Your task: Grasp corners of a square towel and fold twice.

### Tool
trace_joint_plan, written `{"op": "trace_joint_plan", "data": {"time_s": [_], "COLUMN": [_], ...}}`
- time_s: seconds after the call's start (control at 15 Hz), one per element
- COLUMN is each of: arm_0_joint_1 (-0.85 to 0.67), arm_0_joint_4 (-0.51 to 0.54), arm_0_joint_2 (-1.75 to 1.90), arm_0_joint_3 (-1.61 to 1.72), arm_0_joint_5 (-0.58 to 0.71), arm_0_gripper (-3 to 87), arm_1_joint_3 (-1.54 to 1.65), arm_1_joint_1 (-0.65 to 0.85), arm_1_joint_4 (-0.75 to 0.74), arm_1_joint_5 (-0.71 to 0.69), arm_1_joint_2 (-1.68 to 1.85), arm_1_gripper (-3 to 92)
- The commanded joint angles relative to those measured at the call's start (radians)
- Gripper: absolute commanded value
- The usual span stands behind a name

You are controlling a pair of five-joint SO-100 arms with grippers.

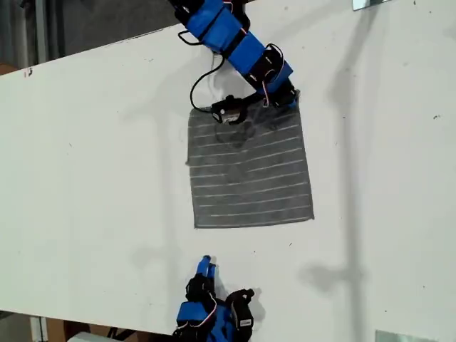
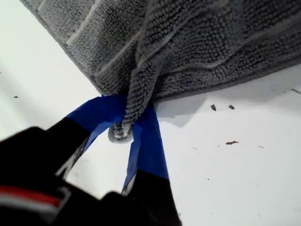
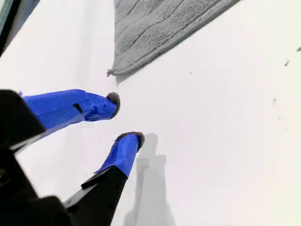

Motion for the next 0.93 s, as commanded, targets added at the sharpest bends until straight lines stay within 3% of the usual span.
{"op": "trace_joint_plan", "data": {"time_s": [0.0, 0.07, 0.13, 0.27, 0.33, 0.53, 0.6, 0.87], "arm_0_joint_1": [0.256, 0.325, 0.364, 0.399, 0.426, 0.578, 0.627, 0.732], "arm_0_joint_4": [-0.107, -0.209, -0.241, -0.12, -0.133, -0.275, -0.281, -0.264], "arm_0_joint_2": [-0.051, -0.222, -0.563, -1.285, -1.473, -1.756, -1.861, -2.115], "arm_0_joint_3": [-0.035, -0.103, -0.29, -0.853, -1.005, -1.135, -1.215, -1.462], "arm_0_joint_5": [-0.152, -0.179, -0.184, -0.092, -0.06, -0.17, -0.193, -0.259], "arm_0_gripper": [12.0, 11.6, 11.7, 14.1, 14.8, 20.0, 23.9, 24.8], "arm_1_joint_3": [-0.103, -0.138, -0.161, -0.184, -0.19, -0.193, -0.193, -0.195], "arm_1_joint_1": [0.037, 0.054, 0.064, 0.074, 0.071, 0.054, 0.052, 0.057], "arm_1_joint_4": [0.048, 0.067, 0.074, 0.086, 0.089, 0.087, 0.081, 0.066], "arm_1_joint_5": [-0.067, -0.087, -0.103, -0.109, -0.109, -0.1, -0.098, -0.098], "arm_1_joint_2": [-0.058, -0.087, -0.112, -0.137, -0.137, -0.163, -0.175, -0.198], "arm_1_gripper": [-0.2, -0.2, -0.2, -0.2, -0.2, -0.2, -0.2, -0.2]}}
